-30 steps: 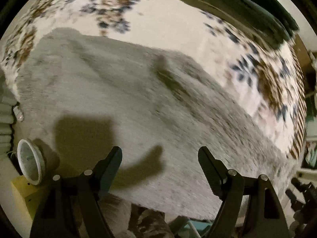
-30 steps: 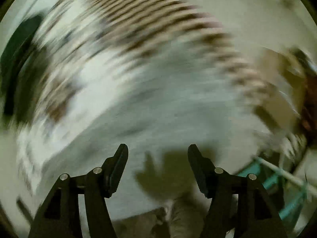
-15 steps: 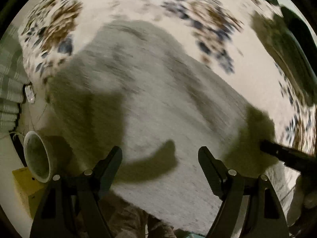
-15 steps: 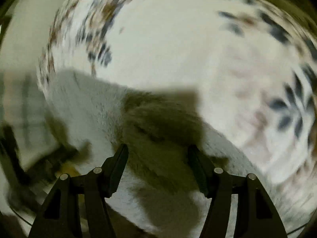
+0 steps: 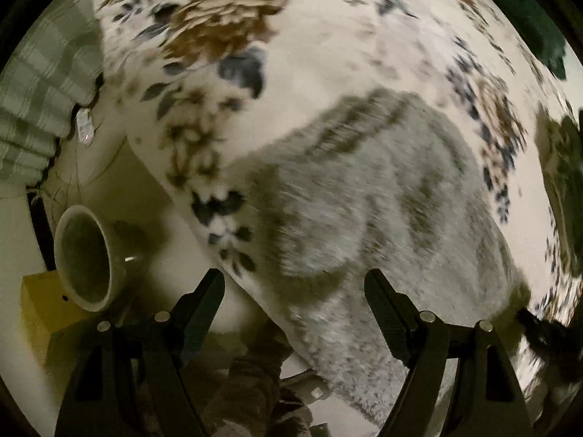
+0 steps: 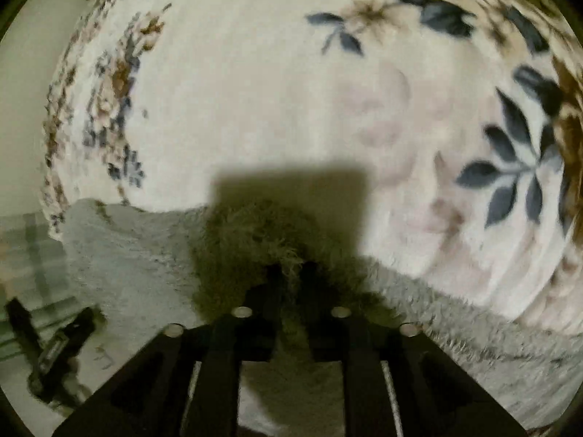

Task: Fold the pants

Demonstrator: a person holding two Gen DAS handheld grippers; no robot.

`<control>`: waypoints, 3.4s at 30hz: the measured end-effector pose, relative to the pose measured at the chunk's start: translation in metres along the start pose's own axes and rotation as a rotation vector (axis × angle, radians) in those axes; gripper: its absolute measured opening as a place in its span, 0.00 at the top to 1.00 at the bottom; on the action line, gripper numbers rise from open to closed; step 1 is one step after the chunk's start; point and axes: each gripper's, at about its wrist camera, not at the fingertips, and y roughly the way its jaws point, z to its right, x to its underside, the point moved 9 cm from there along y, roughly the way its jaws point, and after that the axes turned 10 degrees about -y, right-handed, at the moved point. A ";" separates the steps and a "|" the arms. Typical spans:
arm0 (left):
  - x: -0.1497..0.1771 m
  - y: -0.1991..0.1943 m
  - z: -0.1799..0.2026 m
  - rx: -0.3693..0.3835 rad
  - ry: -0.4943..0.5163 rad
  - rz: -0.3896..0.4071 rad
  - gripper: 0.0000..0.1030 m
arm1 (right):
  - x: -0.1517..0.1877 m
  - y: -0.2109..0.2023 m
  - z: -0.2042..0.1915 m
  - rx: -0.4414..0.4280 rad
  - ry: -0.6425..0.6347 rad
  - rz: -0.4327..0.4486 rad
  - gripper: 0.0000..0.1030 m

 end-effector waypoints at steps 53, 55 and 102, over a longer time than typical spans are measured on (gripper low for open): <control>0.329 0.094 0.279 -0.046 0.758 -0.179 0.00 | 0.422 -0.144 0.462 -0.353 0.958 0.890 0.53; 0.332 0.096 0.280 -0.070 0.747 -0.160 0.00 | 0.415 -0.138 0.472 -0.415 0.983 0.919 0.53; 0.081 -0.034 0.106 0.171 0.214 -0.055 0.00 | 0.151 0.014 -0.057 0.193 -0.260 0.273 0.54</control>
